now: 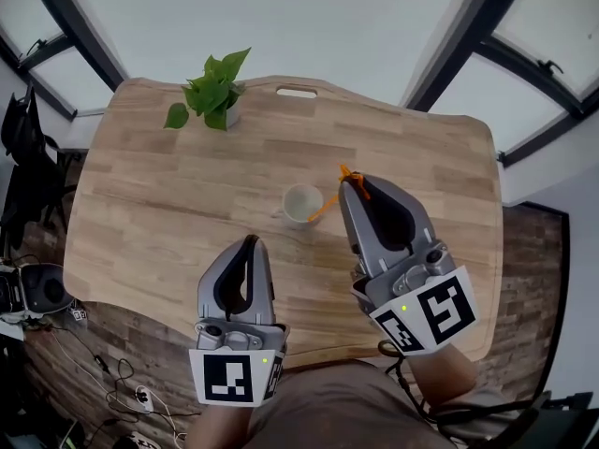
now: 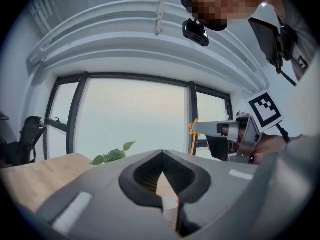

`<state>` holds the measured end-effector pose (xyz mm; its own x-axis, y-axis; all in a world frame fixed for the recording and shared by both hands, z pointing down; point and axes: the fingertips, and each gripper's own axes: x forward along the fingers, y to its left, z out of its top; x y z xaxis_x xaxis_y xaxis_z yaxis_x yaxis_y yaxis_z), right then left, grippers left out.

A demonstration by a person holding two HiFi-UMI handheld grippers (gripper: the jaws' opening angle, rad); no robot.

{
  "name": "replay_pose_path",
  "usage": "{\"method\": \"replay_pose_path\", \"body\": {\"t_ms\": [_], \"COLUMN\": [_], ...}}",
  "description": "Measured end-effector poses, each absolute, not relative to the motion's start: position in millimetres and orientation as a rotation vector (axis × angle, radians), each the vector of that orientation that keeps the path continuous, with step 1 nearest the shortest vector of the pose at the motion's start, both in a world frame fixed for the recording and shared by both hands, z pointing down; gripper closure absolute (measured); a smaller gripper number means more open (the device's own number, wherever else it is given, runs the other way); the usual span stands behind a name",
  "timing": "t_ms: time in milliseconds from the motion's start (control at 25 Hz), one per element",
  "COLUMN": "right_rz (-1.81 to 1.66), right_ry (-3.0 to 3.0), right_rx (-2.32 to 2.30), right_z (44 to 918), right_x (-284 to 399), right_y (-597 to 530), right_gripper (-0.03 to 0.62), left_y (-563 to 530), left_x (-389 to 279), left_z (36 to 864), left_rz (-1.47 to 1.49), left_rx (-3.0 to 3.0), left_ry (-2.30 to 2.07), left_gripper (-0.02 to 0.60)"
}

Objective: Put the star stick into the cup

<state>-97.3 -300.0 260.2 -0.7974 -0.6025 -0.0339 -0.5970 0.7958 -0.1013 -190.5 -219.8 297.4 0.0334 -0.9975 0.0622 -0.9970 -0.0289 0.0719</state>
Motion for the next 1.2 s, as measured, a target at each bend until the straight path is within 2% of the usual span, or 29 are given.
{"method": "replay_pose_path", "body": {"t_ms": [400,880,1200], "right_rz": [-0.303,-0.412,-0.444], "right_ry": [2.974,2.99,3.022], "right_rx": [-1.045,-1.081,-1.086], "right_z": [334.1,382.0,396.9], "right_x": [-118.3,-120.1,-117.5], "right_y": [-326.4,-342.3,-344.7], "right_gripper": [0.548,0.542,0.473], "left_y": [-255.4,-276.1,-283.0], "left_x": [-206.3,-214.5,-215.1], "left_z": [352.0,385.0,390.1], "left_rz": [0.031,0.074,0.089], "left_rx": [2.161,2.139,2.138], "left_ry": [-1.997,-1.93,-1.926], "left_gripper": [0.58,0.58,0.58]}}
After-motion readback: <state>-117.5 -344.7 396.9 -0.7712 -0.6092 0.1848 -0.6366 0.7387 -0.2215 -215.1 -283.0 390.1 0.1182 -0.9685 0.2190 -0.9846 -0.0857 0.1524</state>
